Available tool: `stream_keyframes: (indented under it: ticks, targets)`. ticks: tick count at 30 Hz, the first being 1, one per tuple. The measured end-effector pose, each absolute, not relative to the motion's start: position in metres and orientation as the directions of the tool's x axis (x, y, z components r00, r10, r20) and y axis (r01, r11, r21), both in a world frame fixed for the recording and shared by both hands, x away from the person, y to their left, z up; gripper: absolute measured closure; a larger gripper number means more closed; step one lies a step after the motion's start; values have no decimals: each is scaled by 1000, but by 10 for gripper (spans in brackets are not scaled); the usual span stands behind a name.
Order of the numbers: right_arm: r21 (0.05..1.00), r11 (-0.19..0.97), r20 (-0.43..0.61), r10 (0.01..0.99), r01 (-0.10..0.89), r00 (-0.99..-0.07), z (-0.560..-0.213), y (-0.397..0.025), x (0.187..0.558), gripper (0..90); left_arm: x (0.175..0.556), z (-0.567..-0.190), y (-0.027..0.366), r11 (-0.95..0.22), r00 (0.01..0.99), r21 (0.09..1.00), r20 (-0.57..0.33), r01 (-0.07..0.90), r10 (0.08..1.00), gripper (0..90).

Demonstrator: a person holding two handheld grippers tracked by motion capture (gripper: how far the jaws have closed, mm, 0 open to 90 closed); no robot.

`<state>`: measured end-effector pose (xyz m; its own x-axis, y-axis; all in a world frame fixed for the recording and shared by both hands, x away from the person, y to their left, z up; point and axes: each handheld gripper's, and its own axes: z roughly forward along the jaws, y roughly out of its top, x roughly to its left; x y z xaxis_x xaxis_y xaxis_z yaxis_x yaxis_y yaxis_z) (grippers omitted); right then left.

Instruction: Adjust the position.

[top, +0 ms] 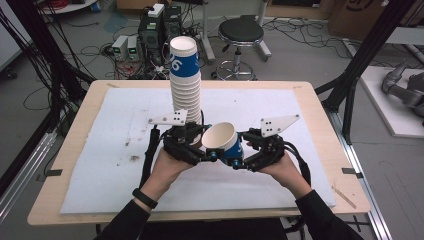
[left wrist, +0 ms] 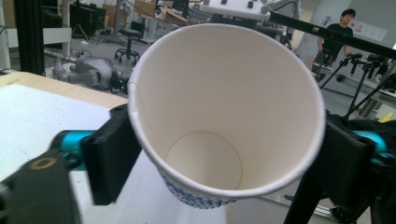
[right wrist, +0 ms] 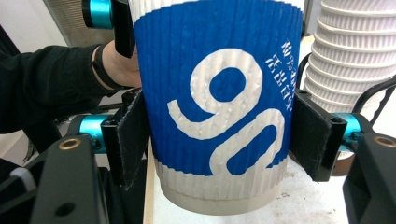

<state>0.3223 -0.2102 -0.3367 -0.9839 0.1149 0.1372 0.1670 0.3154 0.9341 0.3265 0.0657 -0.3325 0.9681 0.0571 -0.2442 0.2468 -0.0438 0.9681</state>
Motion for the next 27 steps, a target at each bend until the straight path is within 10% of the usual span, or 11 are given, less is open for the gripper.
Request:
stream_keyframes:
  ticks: [27]
  targets:
    - [890,425,114,141,164,-983,-343,-200,321,216,322,-323,60,-311,984,937,-128,161,122,240]
